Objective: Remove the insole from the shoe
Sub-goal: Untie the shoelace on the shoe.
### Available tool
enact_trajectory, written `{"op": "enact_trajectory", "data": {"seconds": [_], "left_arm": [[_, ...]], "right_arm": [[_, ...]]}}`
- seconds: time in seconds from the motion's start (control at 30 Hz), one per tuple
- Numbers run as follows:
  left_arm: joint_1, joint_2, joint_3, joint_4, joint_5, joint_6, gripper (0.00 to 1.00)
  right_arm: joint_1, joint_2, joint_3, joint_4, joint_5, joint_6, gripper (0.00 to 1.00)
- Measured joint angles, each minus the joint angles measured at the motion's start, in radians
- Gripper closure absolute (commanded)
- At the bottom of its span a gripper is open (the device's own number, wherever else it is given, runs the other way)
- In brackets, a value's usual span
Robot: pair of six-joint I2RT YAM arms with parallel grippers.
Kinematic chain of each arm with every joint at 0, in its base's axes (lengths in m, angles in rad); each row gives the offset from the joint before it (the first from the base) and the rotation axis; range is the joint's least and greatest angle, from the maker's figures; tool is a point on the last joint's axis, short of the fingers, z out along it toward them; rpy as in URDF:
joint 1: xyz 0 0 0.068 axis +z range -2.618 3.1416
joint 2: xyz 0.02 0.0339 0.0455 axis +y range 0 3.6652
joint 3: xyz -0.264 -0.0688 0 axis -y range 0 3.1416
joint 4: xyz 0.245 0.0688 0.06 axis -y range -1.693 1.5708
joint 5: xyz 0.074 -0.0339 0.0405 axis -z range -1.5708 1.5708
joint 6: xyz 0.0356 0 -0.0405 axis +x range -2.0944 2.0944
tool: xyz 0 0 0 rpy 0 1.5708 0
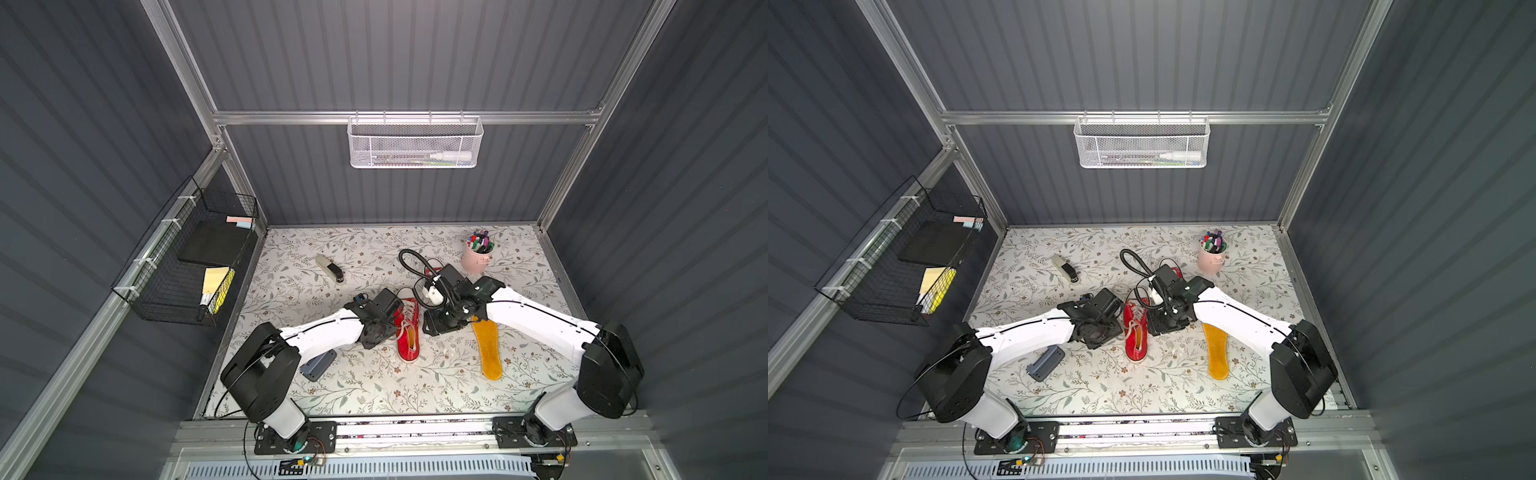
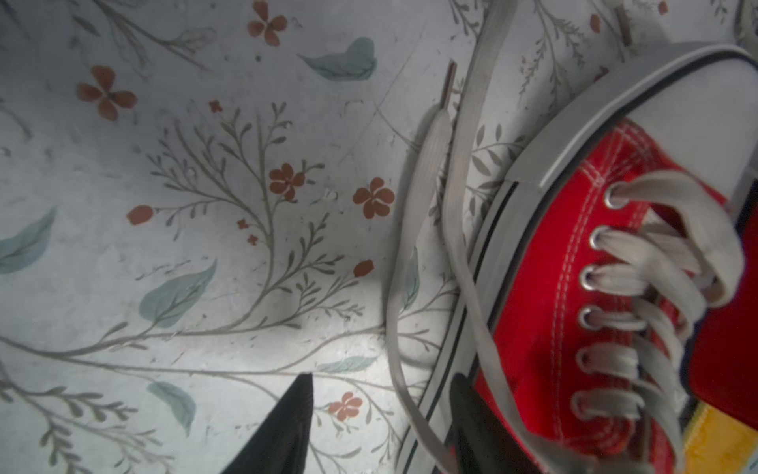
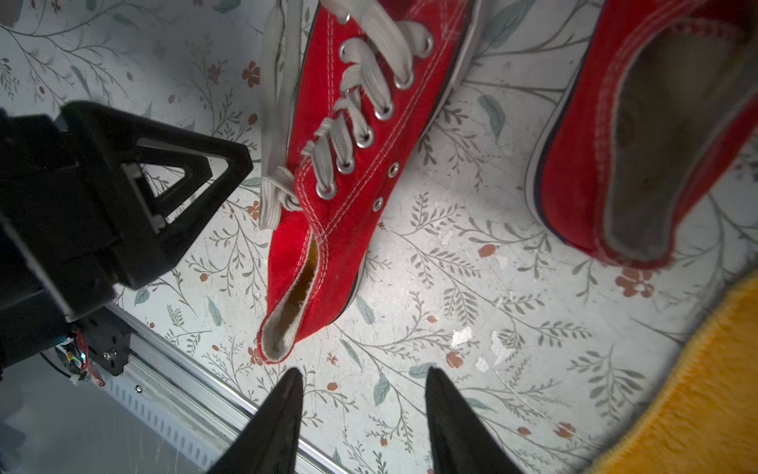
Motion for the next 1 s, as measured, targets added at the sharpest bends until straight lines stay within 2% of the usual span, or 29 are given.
{"op": "enact_trajectory", "data": {"seconds": [0.17, 0.33, 0.4, 0.57, 0.67, 0.8, 1.0], "left_arm": [[0.021, 0.077, 0.035, -0.012, 0.014, -0.015, 0.57], [0.031, 0.148, 0.095, -0.05, 0.03, -0.018, 0.58], [0.033, 0.159, 0.108, -0.061, 0.034, -0.018, 0.63], [0.034, 0.186, 0.14, -0.089, 0.034, -0.012, 0.89], [0.034, 0.19, 0.145, -0.095, 0.03, -0.002, 1.0], [0.034, 0.19, 0.15, -0.104, 0.005, 0.01, 1.0], [0.03, 0.132, 0.161, -0.138, -0.119, 0.051, 1.0]], "right_arm": [[0.0, -0.045, -0.012, -0.006, 0.024, 0.0, 0.5], [-0.004, -0.06, -0.02, -0.011, 0.048, 0.0, 0.51], [-0.008, -0.061, -0.021, -0.01, 0.051, -0.002, 0.52], [-0.019, -0.071, -0.021, -0.008, 0.055, -0.002, 0.52], [-0.022, -0.077, -0.021, -0.005, 0.056, -0.002, 0.53], [-0.029, -0.092, -0.021, -0.005, 0.055, -0.002, 0.53], [-0.046, -0.11, -0.021, -0.005, 0.054, -0.003, 0.54]]}}
